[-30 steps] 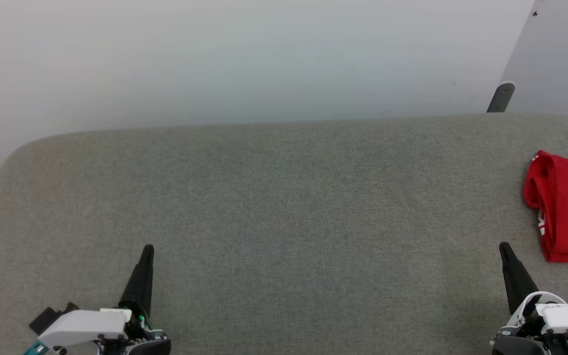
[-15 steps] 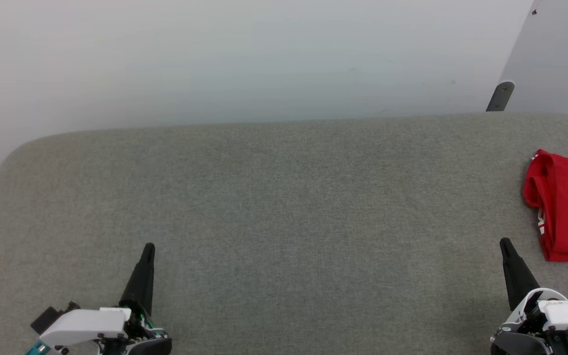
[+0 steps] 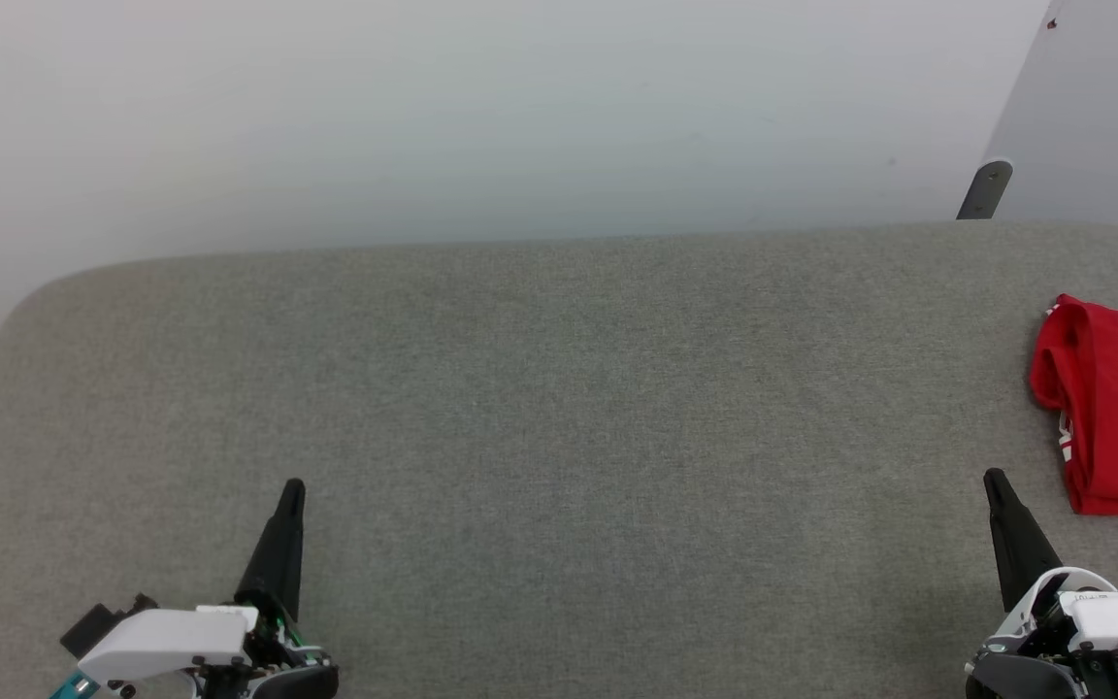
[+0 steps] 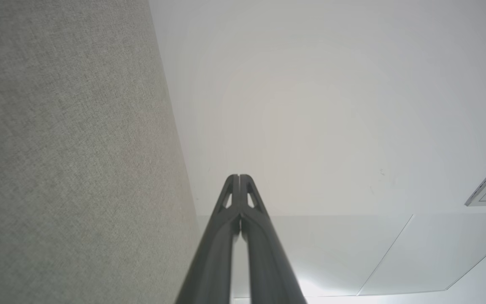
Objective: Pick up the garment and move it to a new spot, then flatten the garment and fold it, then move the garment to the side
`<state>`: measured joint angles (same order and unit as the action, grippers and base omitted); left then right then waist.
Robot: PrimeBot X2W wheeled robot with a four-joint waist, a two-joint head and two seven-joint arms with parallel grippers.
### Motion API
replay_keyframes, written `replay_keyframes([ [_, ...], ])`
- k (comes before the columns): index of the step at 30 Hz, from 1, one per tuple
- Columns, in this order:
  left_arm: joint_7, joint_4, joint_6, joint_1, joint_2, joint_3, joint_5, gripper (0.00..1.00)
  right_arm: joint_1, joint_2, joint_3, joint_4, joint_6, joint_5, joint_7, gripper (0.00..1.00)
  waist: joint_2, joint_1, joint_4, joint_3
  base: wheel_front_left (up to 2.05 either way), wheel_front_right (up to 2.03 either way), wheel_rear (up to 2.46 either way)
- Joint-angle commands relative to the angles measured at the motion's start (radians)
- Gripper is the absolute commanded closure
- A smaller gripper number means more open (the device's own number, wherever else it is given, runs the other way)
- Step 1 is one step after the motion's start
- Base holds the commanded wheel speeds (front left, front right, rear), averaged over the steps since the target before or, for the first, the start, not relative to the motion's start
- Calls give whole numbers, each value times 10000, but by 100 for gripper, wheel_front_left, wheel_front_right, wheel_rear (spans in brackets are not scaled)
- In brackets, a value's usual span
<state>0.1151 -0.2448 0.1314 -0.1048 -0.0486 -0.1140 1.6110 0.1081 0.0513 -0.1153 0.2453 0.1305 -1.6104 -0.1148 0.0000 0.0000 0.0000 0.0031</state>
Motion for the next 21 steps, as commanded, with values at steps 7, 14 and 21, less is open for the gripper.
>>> replay_keyframes([
  [7, 22, -10, -14, -94, 2, -21, 30, 100, 26, -36, -2, -23, 4, -45, -24, 100, 0, 0, 0, 0, 0, 0, 0],
  [14, 21, -10, -14, -94, 2, -19, 31, 100, 26, -35, -1, -23, 4, -45, -23, 100, 0, 0, 0, 0, 0, 0, 0],
  [21, 20, -10, -14, -94, 2, -18, 31, 100, 26, -35, -1, -23, 4, -46, -23, 100, 0, 0, 0, 0, 0, 0, 0],
])
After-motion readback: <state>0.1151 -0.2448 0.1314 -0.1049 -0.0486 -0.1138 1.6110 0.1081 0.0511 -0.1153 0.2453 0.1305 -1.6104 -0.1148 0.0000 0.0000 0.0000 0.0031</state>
